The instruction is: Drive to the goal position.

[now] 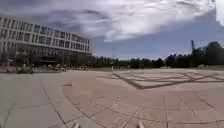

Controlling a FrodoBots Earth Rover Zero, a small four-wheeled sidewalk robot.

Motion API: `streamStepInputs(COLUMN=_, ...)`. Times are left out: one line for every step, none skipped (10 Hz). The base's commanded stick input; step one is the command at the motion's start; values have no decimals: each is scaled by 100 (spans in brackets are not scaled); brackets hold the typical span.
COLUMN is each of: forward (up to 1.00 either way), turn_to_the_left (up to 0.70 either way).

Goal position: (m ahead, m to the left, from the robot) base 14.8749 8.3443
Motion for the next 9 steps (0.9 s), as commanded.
streamStepInputs(forward=70, turn_to_the_left=1)
streamStepInputs(forward=70, turn_to_the_left=0)
streamStepInputs(forward=70, turn_to_the_left=0)
streamStepInputs(forward=70, turn_to_the_left=0)
streamStepInputs(forward=70, turn_to_the_left=0)
streamStepInputs(forward=70, turn_to_the_left=0)
streamStepInputs(forward=70, turn_to_the_left=0)
streamStepInputs(forward=70, turn_to_the_left=0)
streamStepInputs(forward=70, turn_to_the_left=0)
